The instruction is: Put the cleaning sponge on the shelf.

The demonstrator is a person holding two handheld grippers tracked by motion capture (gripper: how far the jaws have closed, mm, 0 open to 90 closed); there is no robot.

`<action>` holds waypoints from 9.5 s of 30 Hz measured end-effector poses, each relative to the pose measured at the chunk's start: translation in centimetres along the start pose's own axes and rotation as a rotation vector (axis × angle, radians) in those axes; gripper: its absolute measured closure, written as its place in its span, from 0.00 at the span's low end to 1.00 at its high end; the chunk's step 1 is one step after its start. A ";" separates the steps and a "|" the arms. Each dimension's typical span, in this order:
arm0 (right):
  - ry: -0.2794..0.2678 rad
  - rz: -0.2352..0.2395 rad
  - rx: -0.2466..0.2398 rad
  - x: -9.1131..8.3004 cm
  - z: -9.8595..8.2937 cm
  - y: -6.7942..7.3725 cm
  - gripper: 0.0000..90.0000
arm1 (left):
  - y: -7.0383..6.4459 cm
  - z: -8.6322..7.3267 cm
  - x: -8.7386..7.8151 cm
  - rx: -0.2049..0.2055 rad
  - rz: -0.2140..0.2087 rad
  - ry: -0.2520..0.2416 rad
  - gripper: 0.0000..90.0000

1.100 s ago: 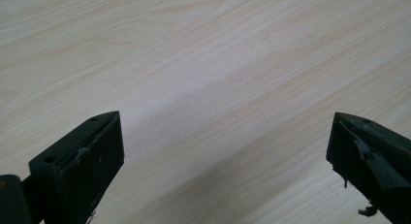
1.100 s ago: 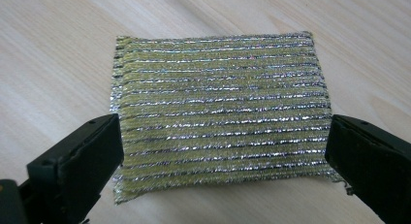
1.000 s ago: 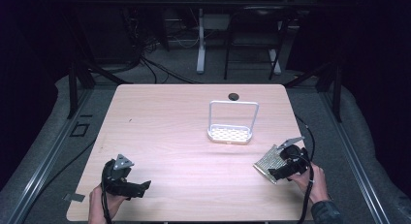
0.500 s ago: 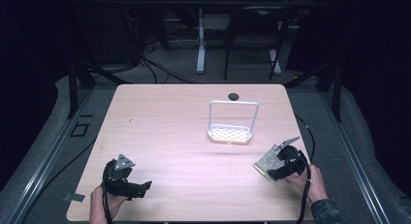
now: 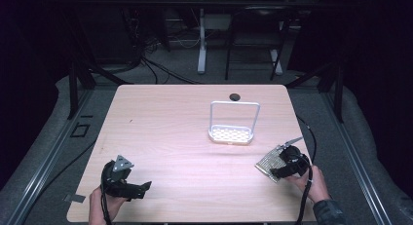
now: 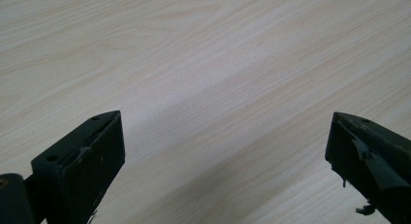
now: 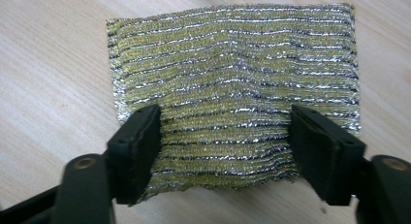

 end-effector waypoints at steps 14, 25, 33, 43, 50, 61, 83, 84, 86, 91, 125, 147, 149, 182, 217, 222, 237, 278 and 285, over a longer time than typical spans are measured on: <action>-0.048 -0.066 0.007 -0.6 -0.2 0.9 0.62 | 0.1 -0.1 -0.1 -0.006 0.002 0.000 0.05; -0.097 -0.093 -0.025 -2.0 -0.8 1.5 0.64 | 0.2 -0.2 -0.1 -0.009 0.016 0.006 0.06; -0.136 -0.093 -0.032 -3.1 -0.7 2.2 0.63 | 0.2 -0.3 -0.1 -0.018 0.008 0.010 0.07; -0.161 -0.074 -0.056 -3.9 -0.4 3.2 0.63 | 0.4 -0.3 0.2 -0.012 0.029 0.037 0.06; -0.187 -0.068 -0.084 -4.4 0.3 4.1 0.62 | 0.6 -0.3 0.3 -0.016 0.028 0.050 0.08; -0.238 -0.057 -0.113 -5.0 1.4 5.4 0.62 | 0.8 -0.2 0.4 -0.028 0.010 0.045 0.08; -0.264 -0.075 -0.163 -5.6 3.5 7.3 0.62 | 0.7 -0.2 0.4 -0.009 -0.005 0.042 0.09; -0.261 -0.076 -0.166 -5.6 3.6 7.4 0.62 | 0.7 -0.2 0.4 -0.009 -0.005 0.042 0.09; -0.265 -0.077 -0.167 -5.6 3.7 7.4 0.62 | 0.8 -0.2 0.4 -0.007 -0.005 0.036 0.09; -0.260 -0.076 -0.183 -5.4 4.3 7.8 0.62 | 0.6 -0.1 0.4 -0.003 -0.006 0.039 0.09; -0.289 -0.092 -0.216 -4.3 9.0 9.7 0.62 | 0.3 0.1 0.5 0.009 -0.021 0.035 0.09; -0.300 -0.114 -0.196 -3.8 11.4 9.0 0.62 | 0.2 0.0 0.6 0.002 -0.005 0.037 0.10; -0.300 -0.126 -0.196 -3.8 11.6 9.0 0.62 | 0.2 0.0 0.6 0.005 -0.007 0.042 0.10; -0.246 -0.193 -0.097 -1.1 15.0 8.2 0.59 | -0.2 0.1 0.7 0.017 -0.008 0.045 0.10; -0.247 -0.209 -0.034 0.2 16.8 8.7 0.55 | -0.3 0.0 0.6 0.022 -0.018 0.045 0.10; -0.230 -0.213 -0.028 0.8 16.7 8.6 0.54 | -0.3 0.0 0.6 0.021 -0.017 0.045 0.10; -0.219 -0.222 -0.032 1.3 16.6 8.6 0.47 | -0.3 0.0 0.7 0.025 -0.015 0.041 0.10; -0.289 -0.127 -0.124 -3.5 14.2 10.4 0.11 | -0.6 0.1 0.6 0.036 -0.020 0.035 0.11; -0.298 -0.099 -0.141 -5.2 13.0 10.7 0.07 | -0.6 0.0 0.5 0.039 -0.019 0.033 0.11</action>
Point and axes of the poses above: each handheld gripper's, and its own axes: x roughly forward along the jaws, z roughly out of its top, y roughly to its left, the point moved 2 cm from there along x, roughly forward along the jaws, and after that the axes turned 14 degrees about y, right-handed, at the moved point
